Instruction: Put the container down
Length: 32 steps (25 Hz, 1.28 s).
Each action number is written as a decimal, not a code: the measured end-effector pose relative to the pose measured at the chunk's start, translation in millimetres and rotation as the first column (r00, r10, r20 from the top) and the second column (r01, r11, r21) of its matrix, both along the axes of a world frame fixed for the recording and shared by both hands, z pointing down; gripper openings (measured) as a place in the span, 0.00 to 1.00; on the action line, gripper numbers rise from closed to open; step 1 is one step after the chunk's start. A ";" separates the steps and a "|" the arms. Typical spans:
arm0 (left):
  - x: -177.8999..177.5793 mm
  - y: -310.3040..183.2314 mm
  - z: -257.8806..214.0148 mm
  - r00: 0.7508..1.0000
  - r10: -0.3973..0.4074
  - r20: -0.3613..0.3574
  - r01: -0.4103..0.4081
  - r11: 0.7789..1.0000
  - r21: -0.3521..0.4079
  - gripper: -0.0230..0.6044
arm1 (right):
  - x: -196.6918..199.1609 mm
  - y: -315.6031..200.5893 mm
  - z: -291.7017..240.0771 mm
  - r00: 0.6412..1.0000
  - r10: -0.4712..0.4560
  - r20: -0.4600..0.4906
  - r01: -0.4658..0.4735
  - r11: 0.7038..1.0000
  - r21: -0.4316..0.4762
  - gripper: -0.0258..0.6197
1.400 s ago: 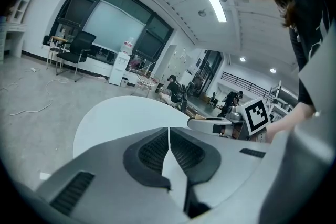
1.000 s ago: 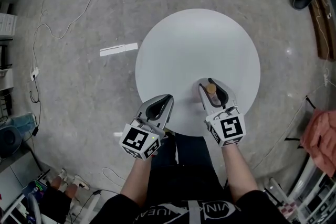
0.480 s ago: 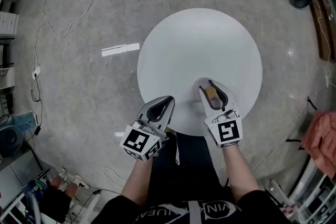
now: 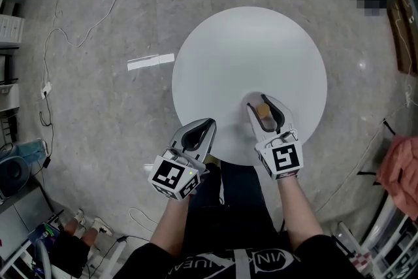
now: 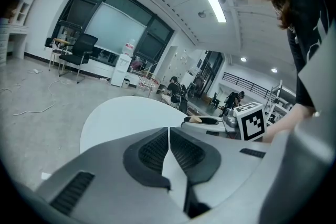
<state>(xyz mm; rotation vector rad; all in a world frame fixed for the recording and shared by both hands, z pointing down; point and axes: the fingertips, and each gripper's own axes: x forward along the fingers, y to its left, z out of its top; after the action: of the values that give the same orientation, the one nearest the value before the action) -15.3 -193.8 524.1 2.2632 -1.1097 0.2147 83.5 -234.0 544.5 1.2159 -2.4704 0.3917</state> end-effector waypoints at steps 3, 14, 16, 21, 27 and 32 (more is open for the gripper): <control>-1.7 2.2 -1.3 1.000 0.004 -0.001 -0.004 1.000 0.002 0.06 | -1.7 2.2 -3.1 1.000 0.005 0.010 -0.005 1.000 0.008 0.29; 1.0 15.4 -5.3 0.999 0.032 0.000 -0.032 0.999 0.016 0.06 | 13.9 16.2 -7.3 0.996 0.085 0.026 -0.085 0.996 0.000 0.41; 2.4 20.2 -6.9 0.999 0.039 0.000 -0.039 0.999 0.019 0.06 | 15.4 21.6 -9.6 0.995 0.090 0.037 -0.089 0.996 -0.006 0.41; 1.4 28.9 -11.5 0.999 0.053 -0.005 -0.053 0.998 0.029 0.06 | 19.9 34.0 -11.5 0.990 0.133 0.048 -0.131 0.991 -0.032 0.41; 0.4 35.5 -21.3 0.997 0.081 -0.005 -0.081 0.995 0.053 0.06 | 22.3 49.4 -19.2 0.988 0.153 0.029 -0.153 0.988 -0.017 0.27; 6.3 44.9 -30.9 0.994 0.109 -0.013 -0.107 0.991 0.077 0.06 | 22.3 66.3 -30.0 0.985 0.160 0.056 -0.159 0.987 -0.022 0.17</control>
<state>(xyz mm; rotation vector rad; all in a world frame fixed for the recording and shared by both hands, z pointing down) -9.0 -148.8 493.3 2.3914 -1.0030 0.1991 105.7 -167.8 514.5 1.4198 -2.4196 0.4963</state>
